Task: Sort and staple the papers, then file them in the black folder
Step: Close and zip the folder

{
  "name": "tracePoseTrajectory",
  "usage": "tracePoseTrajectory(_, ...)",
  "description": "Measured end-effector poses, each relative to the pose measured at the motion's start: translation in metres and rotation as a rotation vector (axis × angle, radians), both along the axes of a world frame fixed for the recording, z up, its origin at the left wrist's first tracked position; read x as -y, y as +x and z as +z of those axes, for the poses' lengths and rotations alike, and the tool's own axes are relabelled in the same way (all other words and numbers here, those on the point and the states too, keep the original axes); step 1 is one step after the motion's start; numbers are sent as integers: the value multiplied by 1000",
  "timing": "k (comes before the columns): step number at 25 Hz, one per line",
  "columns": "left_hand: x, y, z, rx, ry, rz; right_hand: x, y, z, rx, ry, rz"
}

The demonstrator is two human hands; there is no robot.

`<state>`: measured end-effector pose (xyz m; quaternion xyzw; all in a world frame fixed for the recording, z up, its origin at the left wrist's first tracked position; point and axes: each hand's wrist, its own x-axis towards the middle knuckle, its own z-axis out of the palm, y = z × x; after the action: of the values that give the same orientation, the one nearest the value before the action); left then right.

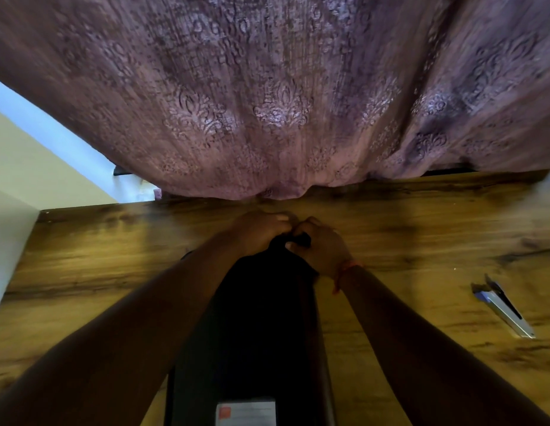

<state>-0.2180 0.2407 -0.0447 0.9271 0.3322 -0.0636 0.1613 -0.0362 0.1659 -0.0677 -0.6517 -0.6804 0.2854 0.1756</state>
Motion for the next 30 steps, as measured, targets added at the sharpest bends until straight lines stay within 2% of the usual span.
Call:
tracePoseTrajectory(7, 1, -2, -2, -18, 19, -19, -5, 5, 6, -119, -85, 10)
tracePoseTrajectory(11, 3, -6, -6, -11, 56, -21, -9, 19, 8, -58, -49, 76)
tracePoseTrajectory(17, 2, -5, -3, -2, 39, -25, -7, 10, 2, -17, 50, 12)
tracePoseTrajectory(25, 4, -7, 3, -30, 55, -25, -13, 14, 3, -33, 9, 36)
tracePoseTrajectory(30, 7, -4, 9, 53, 56, -40, -6, 8, 8, -94, -27, 121)
